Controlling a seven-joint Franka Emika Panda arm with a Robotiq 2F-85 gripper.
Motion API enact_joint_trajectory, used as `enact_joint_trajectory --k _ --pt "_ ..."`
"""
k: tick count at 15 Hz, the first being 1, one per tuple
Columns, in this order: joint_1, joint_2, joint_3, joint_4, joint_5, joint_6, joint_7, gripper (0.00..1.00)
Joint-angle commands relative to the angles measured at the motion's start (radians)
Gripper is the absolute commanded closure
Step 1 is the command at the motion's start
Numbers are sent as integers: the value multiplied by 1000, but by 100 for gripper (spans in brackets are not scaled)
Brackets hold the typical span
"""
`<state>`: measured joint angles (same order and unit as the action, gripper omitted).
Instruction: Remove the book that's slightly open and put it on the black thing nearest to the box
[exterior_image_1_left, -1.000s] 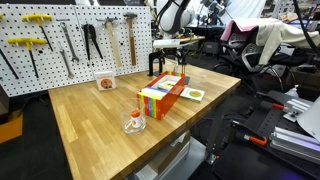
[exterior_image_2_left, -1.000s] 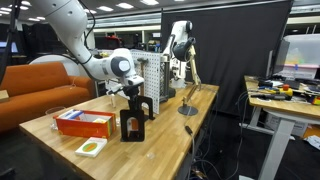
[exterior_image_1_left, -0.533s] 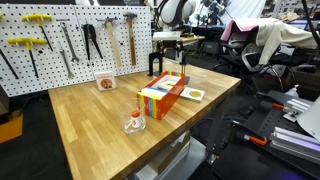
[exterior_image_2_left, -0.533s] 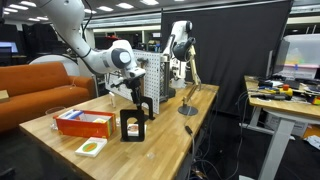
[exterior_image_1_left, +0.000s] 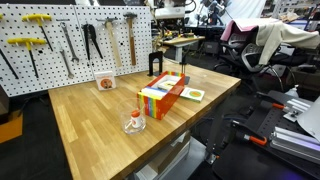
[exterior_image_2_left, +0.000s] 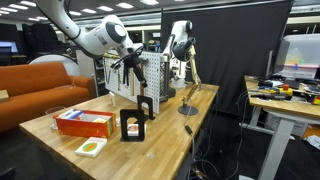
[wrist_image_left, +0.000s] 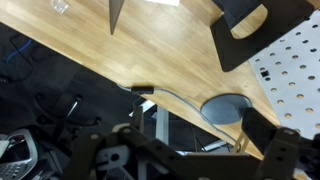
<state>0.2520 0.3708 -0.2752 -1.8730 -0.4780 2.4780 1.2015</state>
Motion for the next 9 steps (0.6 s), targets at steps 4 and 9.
enact_joint_trajectory --k 4,9 --pt "-36 -82 50 -55 -47 -38 10 0" --pt "-34 -76 49 -57 -47 -37 11 0"
